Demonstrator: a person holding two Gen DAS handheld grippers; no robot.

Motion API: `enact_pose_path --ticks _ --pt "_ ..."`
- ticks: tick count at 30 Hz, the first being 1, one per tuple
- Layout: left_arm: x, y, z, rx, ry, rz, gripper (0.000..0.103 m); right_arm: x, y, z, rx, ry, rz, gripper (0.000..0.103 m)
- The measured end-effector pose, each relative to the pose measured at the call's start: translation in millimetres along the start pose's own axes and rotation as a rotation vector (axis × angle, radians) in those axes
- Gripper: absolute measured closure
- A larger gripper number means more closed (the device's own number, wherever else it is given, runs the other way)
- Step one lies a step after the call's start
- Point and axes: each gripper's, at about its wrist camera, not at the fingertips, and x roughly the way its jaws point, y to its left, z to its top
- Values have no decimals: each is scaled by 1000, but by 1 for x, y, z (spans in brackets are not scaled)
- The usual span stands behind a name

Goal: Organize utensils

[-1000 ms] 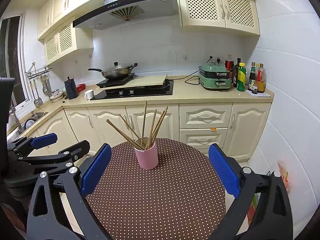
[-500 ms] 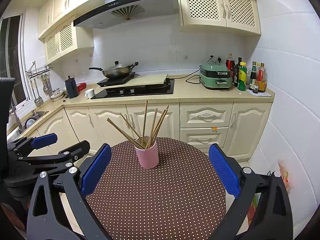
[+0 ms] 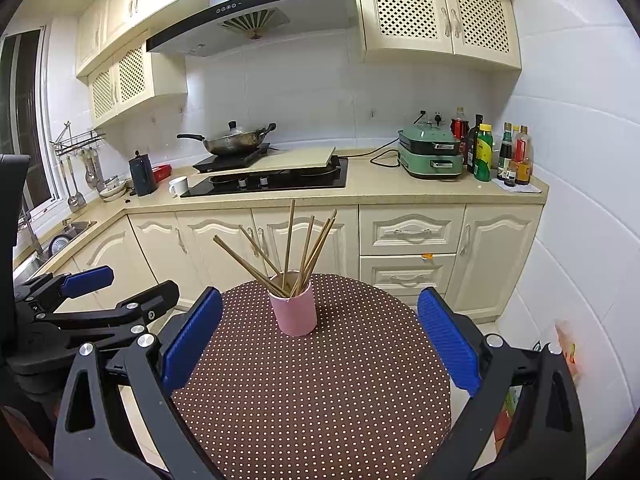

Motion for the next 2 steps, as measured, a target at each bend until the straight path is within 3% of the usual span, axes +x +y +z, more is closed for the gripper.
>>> enact_pose_path --ticks 2 --pt "1 0 0 -1 2 -1 17 0 0 0 1 1 0 9"
